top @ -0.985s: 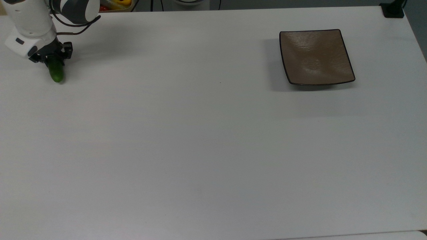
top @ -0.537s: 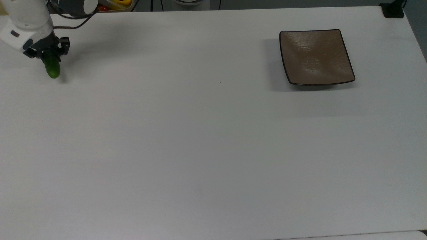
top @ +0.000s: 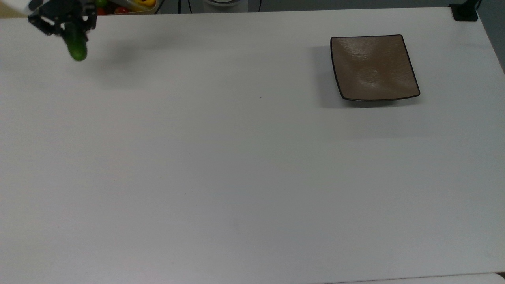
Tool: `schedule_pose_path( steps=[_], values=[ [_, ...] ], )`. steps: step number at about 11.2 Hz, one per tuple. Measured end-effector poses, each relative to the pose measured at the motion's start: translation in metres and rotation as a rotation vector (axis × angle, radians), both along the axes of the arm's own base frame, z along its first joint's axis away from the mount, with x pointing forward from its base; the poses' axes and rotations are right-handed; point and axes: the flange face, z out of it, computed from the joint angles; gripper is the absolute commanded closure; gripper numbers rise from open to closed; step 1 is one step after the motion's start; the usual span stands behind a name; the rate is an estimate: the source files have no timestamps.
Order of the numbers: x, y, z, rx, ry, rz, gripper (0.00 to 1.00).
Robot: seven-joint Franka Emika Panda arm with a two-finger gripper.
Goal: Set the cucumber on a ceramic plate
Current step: 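Lift the cucumber and carry it toward the brown ceramic plate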
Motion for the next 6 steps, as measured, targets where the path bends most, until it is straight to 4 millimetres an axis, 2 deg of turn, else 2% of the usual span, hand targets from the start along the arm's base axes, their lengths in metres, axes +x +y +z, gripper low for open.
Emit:
schedule_pose_path(
  steps=[3, 5, 6],
  values=[
    [-0.015, 0.067, 0.054, 0.076, 0.03, 0.055, 0.79],
    [-0.019, 0.118, 0.077, 0.076, 0.033, 0.059, 0.79],
    [-0.018, 0.147, 0.082, 0.078, 0.032, 0.061, 0.79]
  ],
)
